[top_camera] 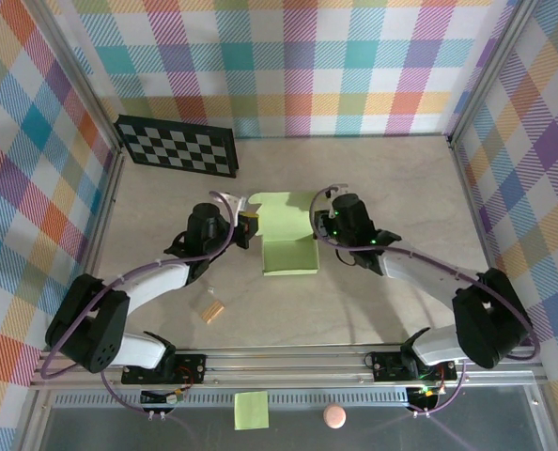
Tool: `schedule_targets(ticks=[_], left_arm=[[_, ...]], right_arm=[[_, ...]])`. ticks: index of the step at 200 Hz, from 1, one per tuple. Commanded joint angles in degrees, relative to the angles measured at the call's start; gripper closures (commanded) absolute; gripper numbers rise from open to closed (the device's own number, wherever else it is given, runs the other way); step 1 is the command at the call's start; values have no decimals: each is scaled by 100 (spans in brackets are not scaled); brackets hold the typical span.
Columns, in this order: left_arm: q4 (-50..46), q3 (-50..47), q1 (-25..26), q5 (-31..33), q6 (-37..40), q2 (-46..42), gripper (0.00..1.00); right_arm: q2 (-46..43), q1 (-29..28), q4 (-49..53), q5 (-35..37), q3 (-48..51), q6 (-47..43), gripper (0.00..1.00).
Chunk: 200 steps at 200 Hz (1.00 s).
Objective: Fold the paper box
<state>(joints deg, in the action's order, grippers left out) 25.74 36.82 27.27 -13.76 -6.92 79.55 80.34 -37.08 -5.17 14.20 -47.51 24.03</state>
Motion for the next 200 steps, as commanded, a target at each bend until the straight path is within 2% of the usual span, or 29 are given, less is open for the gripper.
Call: schedule_targets(ticks=[1, 48, 117, 151, 200], left_arm=[[306, 308, 173, 68, -249, 283, 97], [176, 861, 200, 187, -87, 865, 88], [6, 1471, 198, 172, 412, 1598, 86], [200, 1662, 192, 234, 583, 1902, 76], [77, 1751, 156, 280, 698, 2041, 76]], right_arm=[[279, -309, -77, 925, -375, 536, 100], [849, -379, -826, 1179, -602, 591, 100], [1471, -387, -1249, 1366, -997, 451, 100], [1750, -387, -1814, 1413, -1023, 163, 100], [1965, -388, -2202, 1523, -847, 57, 100]])
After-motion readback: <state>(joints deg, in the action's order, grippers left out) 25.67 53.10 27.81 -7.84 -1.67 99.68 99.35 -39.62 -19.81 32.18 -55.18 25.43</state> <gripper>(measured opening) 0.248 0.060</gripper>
